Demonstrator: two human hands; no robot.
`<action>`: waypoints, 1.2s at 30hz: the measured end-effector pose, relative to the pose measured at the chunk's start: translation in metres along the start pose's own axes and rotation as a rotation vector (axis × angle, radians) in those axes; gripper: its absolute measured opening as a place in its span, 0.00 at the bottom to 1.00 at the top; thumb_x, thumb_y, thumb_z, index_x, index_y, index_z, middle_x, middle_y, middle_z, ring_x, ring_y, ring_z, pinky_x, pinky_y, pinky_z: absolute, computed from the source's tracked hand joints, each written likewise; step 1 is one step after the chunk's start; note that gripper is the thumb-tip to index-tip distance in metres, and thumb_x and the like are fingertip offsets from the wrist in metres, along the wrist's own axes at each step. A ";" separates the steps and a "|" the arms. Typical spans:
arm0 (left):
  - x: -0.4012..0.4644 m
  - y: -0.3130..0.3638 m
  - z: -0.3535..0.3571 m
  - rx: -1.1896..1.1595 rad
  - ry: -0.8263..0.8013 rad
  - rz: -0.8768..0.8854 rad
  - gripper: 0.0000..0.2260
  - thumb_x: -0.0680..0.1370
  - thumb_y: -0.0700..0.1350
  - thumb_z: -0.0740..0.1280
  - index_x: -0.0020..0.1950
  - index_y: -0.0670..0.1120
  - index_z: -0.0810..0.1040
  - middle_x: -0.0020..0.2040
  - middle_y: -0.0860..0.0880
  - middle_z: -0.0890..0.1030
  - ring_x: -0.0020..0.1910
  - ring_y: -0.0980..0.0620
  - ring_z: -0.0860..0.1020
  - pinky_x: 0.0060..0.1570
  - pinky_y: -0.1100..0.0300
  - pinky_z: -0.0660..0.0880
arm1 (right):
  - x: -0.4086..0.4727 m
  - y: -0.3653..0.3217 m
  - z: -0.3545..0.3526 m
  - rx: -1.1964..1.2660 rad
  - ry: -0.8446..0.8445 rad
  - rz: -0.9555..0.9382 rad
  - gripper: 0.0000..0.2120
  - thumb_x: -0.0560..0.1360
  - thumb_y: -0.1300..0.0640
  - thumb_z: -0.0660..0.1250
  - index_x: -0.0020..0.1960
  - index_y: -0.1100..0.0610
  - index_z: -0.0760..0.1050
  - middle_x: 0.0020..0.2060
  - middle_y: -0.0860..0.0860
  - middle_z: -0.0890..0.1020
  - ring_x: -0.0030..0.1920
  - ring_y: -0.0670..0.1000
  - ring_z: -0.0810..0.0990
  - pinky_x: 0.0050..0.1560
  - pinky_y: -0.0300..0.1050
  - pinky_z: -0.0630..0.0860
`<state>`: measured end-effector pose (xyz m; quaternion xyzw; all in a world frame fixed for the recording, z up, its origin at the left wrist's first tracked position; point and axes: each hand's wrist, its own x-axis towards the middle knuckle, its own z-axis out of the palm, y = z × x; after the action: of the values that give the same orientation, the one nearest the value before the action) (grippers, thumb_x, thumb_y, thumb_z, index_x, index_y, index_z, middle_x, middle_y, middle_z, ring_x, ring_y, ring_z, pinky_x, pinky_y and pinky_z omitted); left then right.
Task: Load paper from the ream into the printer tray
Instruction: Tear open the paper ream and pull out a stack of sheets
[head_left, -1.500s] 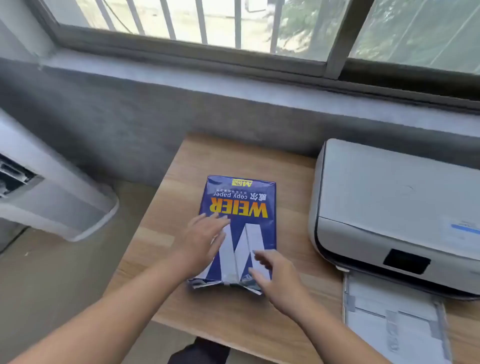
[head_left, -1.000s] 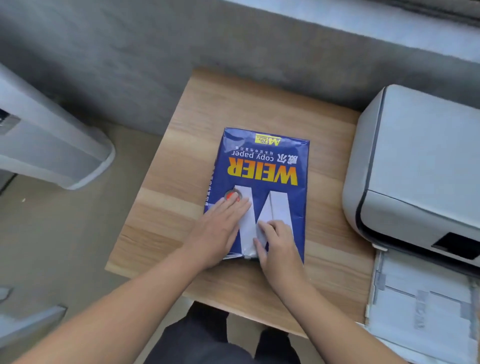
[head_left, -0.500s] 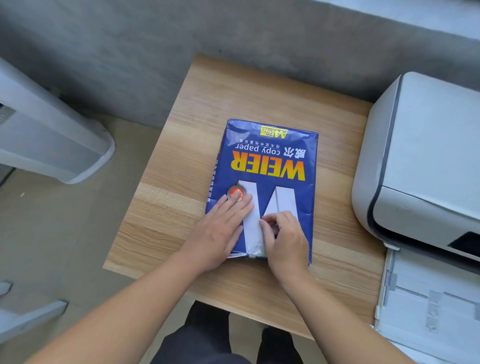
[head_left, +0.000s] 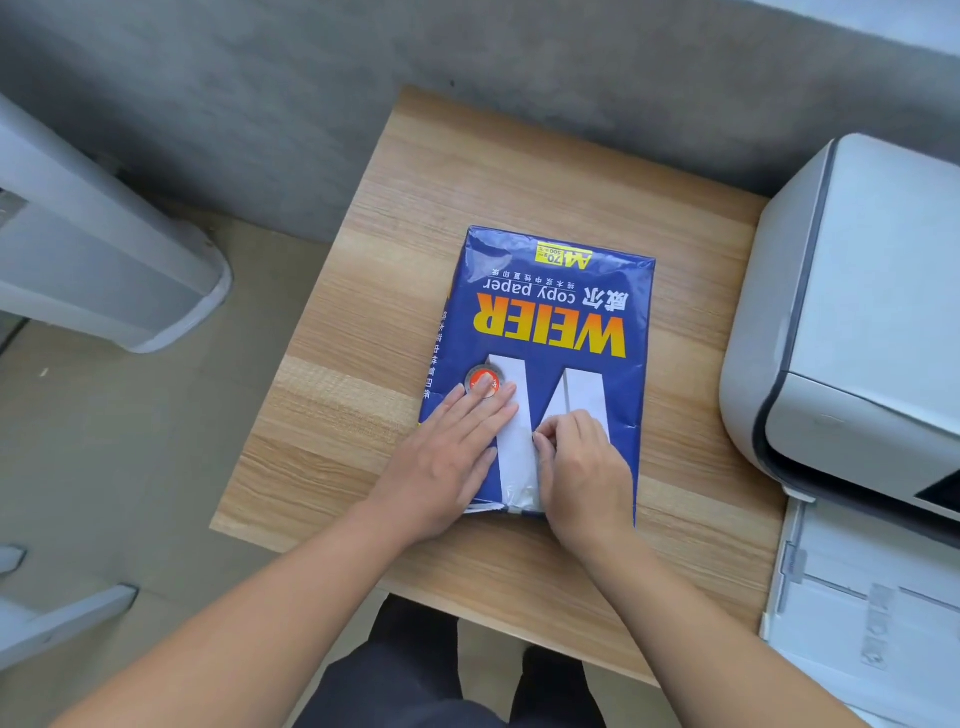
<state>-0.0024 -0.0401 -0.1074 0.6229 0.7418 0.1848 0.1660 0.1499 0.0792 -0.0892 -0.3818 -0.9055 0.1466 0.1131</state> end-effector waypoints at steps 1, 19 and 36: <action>0.000 0.000 0.000 0.001 0.002 -0.002 0.24 0.87 0.45 0.57 0.84 0.44 0.63 0.85 0.50 0.62 0.86 0.50 0.56 0.84 0.47 0.58 | -0.001 0.001 -0.001 -0.005 -0.008 -0.017 0.06 0.75 0.60 0.74 0.43 0.58 0.77 0.38 0.52 0.79 0.35 0.55 0.78 0.31 0.44 0.67; 0.000 0.002 0.003 -0.036 0.045 -0.015 0.24 0.86 0.43 0.60 0.83 0.43 0.64 0.85 0.49 0.63 0.86 0.49 0.57 0.85 0.49 0.55 | -0.009 -0.001 0.006 0.152 0.154 0.021 0.03 0.79 0.58 0.73 0.48 0.55 0.86 0.42 0.48 0.85 0.38 0.52 0.81 0.31 0.45 0.75; 0.000 0.002 0.001 -0.035 0.044 -0.010 0.25 0.86 0.44 0.60 0.83 0.43 0.63 0.85 0.49 0.63 0.86 0.49 0.57 0.84 0.47 0.57 | -0.009 0.012 0.003 0.203 0.068 -0.069 0.05 0.79 0.55 0.73 0.52 0.56 0.82 0.43 0.49 0.83 0.39 0.48 0.79 0.34 0.44 0.77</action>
<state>-0.0002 -0.0398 -0.1071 0.6120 0.7451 0.2104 0.1614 0.1626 0.0801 -0.0968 -0.3418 -0.8942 0.2205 0.1868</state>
